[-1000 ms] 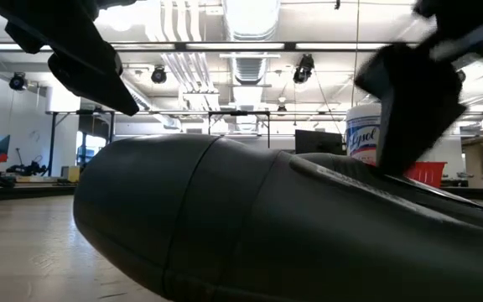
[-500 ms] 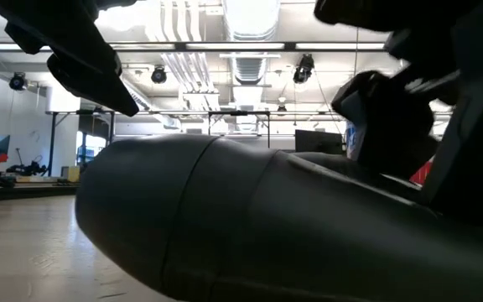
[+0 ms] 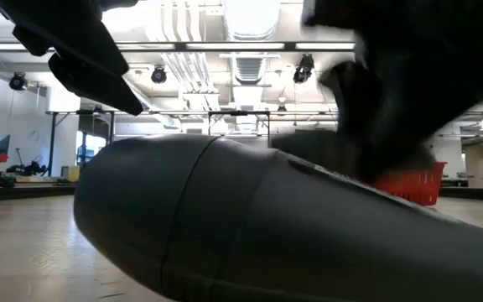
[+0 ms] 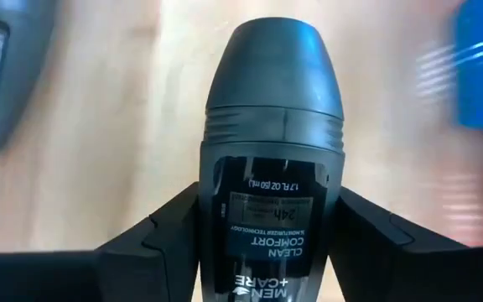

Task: Pick & Place Travel size toiletries
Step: Put the gray deodorant into the middle red bin

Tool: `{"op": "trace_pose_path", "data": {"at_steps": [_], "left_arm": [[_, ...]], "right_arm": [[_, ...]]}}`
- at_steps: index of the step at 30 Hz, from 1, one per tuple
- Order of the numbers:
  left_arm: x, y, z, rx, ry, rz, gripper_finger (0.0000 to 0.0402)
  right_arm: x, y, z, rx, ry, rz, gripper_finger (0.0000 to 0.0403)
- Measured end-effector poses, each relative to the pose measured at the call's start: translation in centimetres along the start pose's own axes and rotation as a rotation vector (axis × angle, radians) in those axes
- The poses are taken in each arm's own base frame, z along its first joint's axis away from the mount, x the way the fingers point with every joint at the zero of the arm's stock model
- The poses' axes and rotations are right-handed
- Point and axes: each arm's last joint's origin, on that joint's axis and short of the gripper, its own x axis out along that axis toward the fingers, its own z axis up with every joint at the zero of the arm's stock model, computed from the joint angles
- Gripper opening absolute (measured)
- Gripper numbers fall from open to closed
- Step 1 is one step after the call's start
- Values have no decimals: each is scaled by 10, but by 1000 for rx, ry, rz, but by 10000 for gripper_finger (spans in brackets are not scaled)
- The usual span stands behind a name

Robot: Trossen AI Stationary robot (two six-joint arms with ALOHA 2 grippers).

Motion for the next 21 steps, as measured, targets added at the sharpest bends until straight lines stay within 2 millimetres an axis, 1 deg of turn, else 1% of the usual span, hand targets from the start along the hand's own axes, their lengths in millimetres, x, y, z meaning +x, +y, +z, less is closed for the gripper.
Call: {"op": "trace_pose_path", "data": {"at_steps": [4, 6, 9, 11, 14, 18, 21], "left_arm": [[0, 1, 1, 0, -33, 37, 360], [0, 2, 1, 0, -45, 52, 360], [0, 2, 2, 0, -67, 77, 360], [0, 3, 2, 0, -83, 95, 360], [0, 3, 3, -14, -103, 116, 360], [0, 4, 3, -52, -118, 126, 360], [0, 4, 4, -79, -126, 130, 360]], "right_arm": [[-42, -35, 8, -119, -11, -28, 197], [-58, -54, 10, -192, -6, -59, 203], [-75, -87, 12, -307, 8, -100, 216], [-78, -107, 13, -377, 33, -126, 217], [-73, -134, 15, -475, 74, -154, 210], [-60, -163, 16, -625, 152, -192, 201], [-47, -180, 14, -750, 220, -193, 204]]}}
